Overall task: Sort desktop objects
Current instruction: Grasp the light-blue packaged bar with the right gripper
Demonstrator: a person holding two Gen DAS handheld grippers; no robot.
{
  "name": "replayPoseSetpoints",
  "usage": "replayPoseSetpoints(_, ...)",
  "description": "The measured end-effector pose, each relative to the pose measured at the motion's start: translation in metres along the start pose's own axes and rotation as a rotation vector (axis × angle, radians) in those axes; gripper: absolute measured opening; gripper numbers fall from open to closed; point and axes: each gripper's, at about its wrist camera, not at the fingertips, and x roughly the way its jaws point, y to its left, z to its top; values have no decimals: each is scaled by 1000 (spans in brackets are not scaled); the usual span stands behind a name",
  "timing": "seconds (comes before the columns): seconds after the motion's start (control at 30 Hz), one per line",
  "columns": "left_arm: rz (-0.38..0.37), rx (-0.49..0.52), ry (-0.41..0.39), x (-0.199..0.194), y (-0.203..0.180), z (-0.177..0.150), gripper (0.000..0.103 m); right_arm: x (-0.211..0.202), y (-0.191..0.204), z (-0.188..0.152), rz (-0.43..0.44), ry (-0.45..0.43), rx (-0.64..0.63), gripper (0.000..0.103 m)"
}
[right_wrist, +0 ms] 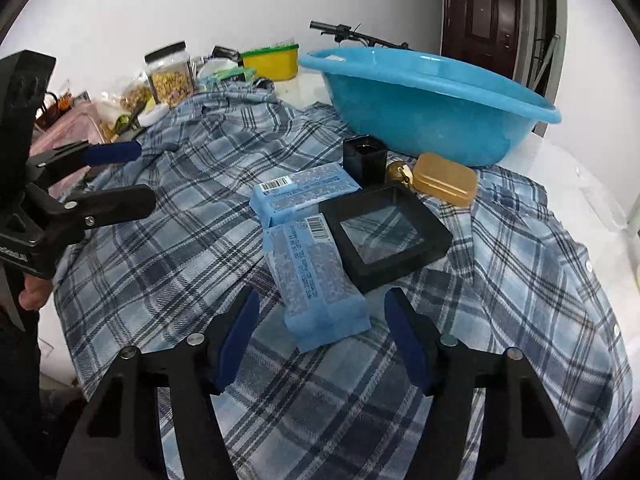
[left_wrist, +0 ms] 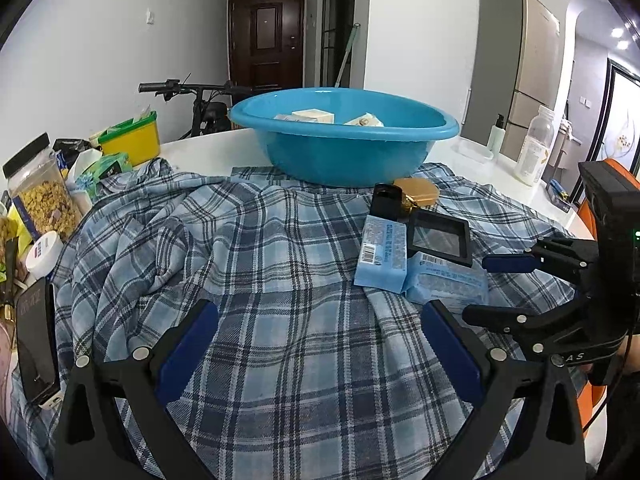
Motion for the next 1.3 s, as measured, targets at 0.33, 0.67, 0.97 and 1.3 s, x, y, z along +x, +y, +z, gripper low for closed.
replayPoseSetpoints(0.33, 1, 9, 10, 4, -1, -2, 103, 12, 2, 0, 14, 32, -35, 40)
replayPoseSetpoints(0.67, -28, 93, -1, 14, -24, 20, 103, -50, -32, -33, 25, -110, 87, 39)
replayPoseSetpoints(0.97, 11, 230, 101, 75, -50, 32, 79, -75, -53, -55, 4, -159, 146, 39)
replayPoseSetpoints(1.3, -37, 185, 166, 105, -47, 31, 55, -76, -58, -58, 17, -180, 165, 39)
